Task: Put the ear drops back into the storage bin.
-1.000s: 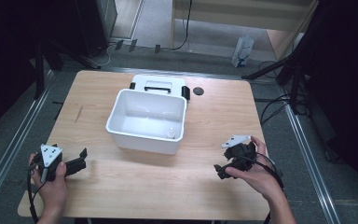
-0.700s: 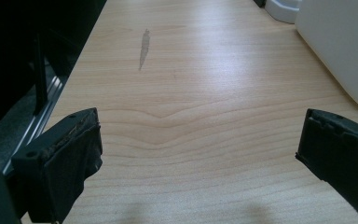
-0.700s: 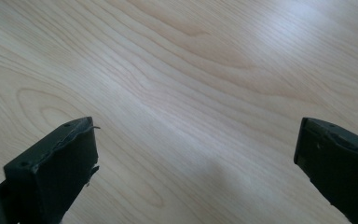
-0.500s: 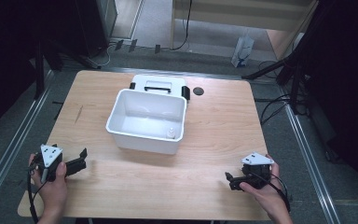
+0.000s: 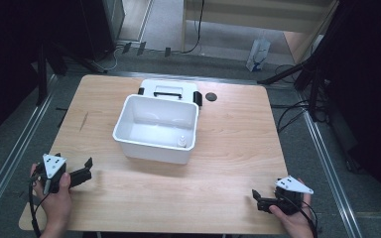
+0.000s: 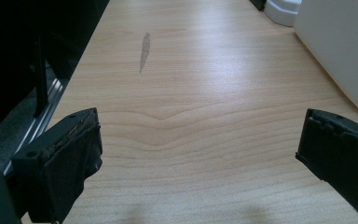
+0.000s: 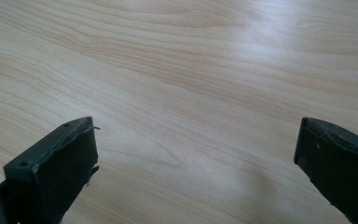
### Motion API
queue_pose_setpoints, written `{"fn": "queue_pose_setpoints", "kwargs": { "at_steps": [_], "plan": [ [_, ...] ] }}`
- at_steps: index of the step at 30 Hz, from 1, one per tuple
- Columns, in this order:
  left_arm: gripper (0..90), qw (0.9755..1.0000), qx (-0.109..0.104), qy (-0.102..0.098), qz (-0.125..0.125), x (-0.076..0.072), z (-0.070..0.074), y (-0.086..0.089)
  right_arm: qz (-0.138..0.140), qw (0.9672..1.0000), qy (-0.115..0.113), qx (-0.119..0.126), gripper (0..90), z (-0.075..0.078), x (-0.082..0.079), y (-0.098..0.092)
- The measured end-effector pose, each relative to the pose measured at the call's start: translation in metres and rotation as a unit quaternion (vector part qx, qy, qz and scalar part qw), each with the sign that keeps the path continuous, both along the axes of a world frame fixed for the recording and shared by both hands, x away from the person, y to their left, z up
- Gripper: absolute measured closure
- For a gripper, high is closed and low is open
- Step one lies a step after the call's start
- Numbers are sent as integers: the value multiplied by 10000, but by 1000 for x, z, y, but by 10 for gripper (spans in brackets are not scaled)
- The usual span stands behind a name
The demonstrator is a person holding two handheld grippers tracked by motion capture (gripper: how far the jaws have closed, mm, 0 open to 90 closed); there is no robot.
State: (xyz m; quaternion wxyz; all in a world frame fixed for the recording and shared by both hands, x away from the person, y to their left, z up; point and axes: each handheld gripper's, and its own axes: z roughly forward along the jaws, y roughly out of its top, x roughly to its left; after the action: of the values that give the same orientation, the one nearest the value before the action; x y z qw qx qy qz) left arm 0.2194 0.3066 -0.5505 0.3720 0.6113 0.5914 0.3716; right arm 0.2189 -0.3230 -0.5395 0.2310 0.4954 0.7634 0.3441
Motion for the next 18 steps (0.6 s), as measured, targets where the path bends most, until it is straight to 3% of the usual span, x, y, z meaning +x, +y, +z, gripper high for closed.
{"fn": "queue_pose_setpoints", "kwargs": {
  "at_steps": [9, 12, 18],
  "plan": [
    [5, 10000, -42, 15, -24, 1, 0, 1, -297, 9976, -408, 475, 0, -8, -12, -12],
    [4, 10000, -23, 37, -34, 1, 0, 1, -408, 9969, -486, 463, 0, -8, -13, -13],
    [5, 10000, 46, 6, -2, 1, 0, -1, -660, 9969, -195, 374, 0, -10, -7, -13]
  ]
}}
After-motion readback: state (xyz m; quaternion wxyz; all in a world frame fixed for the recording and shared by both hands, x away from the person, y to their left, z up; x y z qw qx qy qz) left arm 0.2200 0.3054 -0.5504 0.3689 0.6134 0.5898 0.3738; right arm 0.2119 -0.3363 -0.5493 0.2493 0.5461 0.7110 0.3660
